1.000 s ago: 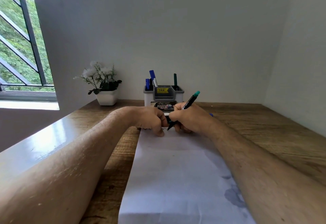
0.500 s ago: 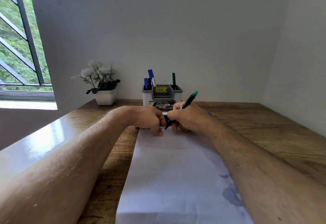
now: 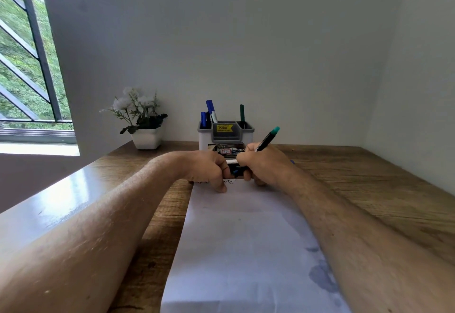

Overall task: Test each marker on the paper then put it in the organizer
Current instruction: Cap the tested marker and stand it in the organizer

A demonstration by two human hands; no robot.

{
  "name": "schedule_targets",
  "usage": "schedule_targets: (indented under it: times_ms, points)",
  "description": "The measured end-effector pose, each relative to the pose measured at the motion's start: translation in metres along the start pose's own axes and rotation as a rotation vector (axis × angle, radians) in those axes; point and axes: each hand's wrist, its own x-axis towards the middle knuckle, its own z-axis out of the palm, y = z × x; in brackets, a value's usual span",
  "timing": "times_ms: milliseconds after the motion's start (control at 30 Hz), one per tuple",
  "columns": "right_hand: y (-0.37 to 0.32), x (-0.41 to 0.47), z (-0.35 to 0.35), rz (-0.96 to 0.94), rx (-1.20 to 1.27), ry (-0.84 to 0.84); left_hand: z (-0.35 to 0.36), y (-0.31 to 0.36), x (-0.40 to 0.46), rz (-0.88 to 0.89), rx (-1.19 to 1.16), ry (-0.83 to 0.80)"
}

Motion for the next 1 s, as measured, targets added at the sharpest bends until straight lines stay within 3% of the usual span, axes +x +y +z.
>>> schedule_targets:
  times_ms: [100,233,467,633,767,1000]
  points:
    - [-0.003,0.001,-0.004,-0.017,0.124,0.056,-0.003,0.0,0.0,0.063,-0.111,0.179]
    - [-0.006,0.001,-0.008,-0.067,0.239,0.111,-0.007,-0.004,0.009,0.156,-0.498,0.452]
    - [-0.01,0.0,-0.011,-0.102,0.47,0.113,-0.007,-0.002,0.009,0.209,-0.833,0.625]
    - [-0.012,-0.003,-0.012,-0.169,0.458,0.145,-0.006,-0.008,0.011,0.199,-1.142,0.686]
    - [-0.011,-0.007,-0.013,-0.195,0.626,0.134,-0.007,-0.005,0.007,0.139,-1.354,0.687]
    - [-0.012,-0.007,-0.012,-0.211,0.661,0.103,-0.007,-0.004,0.003,0.108,-1.462,0.629]
